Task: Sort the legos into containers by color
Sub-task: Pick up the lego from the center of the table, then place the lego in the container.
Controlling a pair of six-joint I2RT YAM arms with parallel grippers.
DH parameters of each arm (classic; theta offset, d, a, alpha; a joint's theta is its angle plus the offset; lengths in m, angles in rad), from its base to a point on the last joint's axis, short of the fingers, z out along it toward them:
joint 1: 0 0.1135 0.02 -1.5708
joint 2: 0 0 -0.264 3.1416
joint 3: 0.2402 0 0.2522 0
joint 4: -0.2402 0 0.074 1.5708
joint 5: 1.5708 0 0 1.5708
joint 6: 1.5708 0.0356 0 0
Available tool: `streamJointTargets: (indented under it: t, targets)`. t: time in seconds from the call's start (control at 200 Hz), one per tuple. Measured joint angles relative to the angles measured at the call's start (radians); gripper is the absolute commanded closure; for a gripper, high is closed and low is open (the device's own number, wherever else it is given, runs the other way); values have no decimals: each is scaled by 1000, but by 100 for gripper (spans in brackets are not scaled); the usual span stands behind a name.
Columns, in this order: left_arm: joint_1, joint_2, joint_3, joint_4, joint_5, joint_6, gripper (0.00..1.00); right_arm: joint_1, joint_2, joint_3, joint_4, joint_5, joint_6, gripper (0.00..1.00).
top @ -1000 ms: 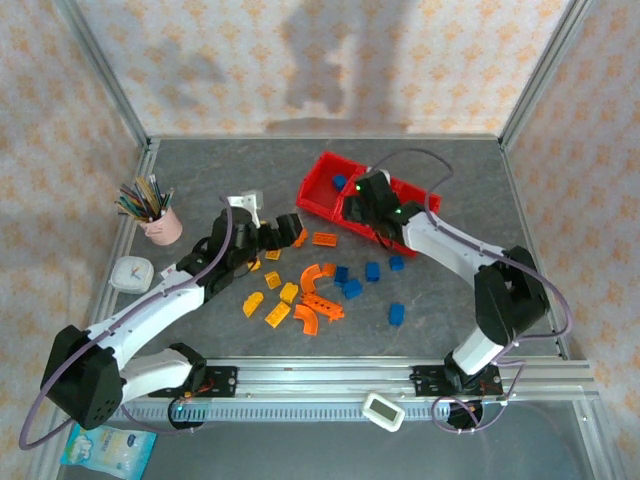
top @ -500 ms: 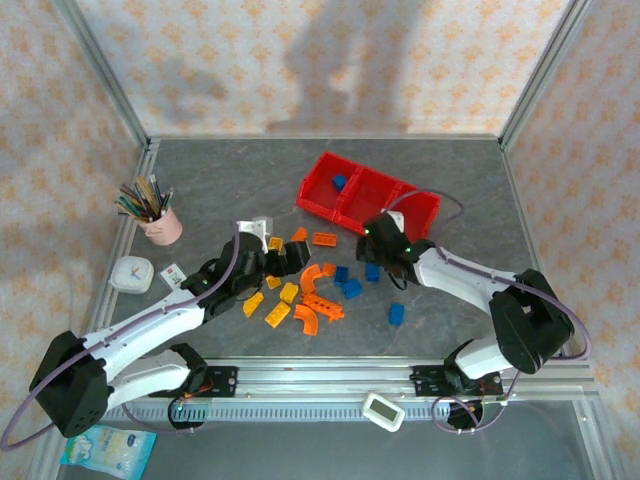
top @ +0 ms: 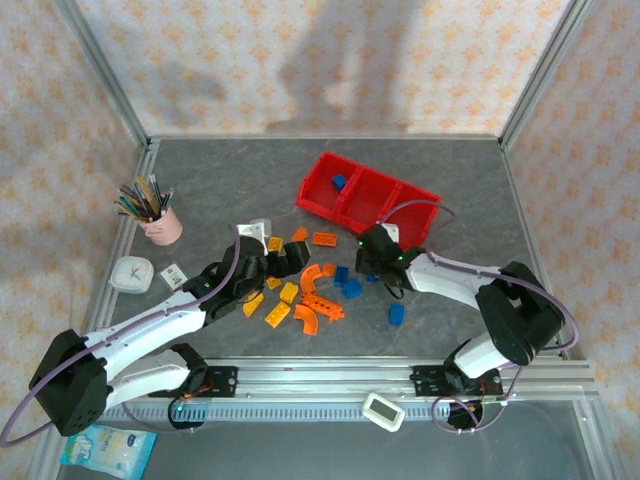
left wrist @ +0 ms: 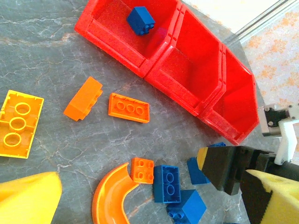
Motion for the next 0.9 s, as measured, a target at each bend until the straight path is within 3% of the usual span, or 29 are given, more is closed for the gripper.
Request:
streamJointTargets:
  t: [0.546, 0.901]
  targets:
    - [0, 0, 0, 0, -21, -3, 1, 12, 81, 2, 13, 3, -42, 74]
    - [0, -25, 0, -8, -37, 11, 1, 12, 0, 123, -17, 4, -71, 74]
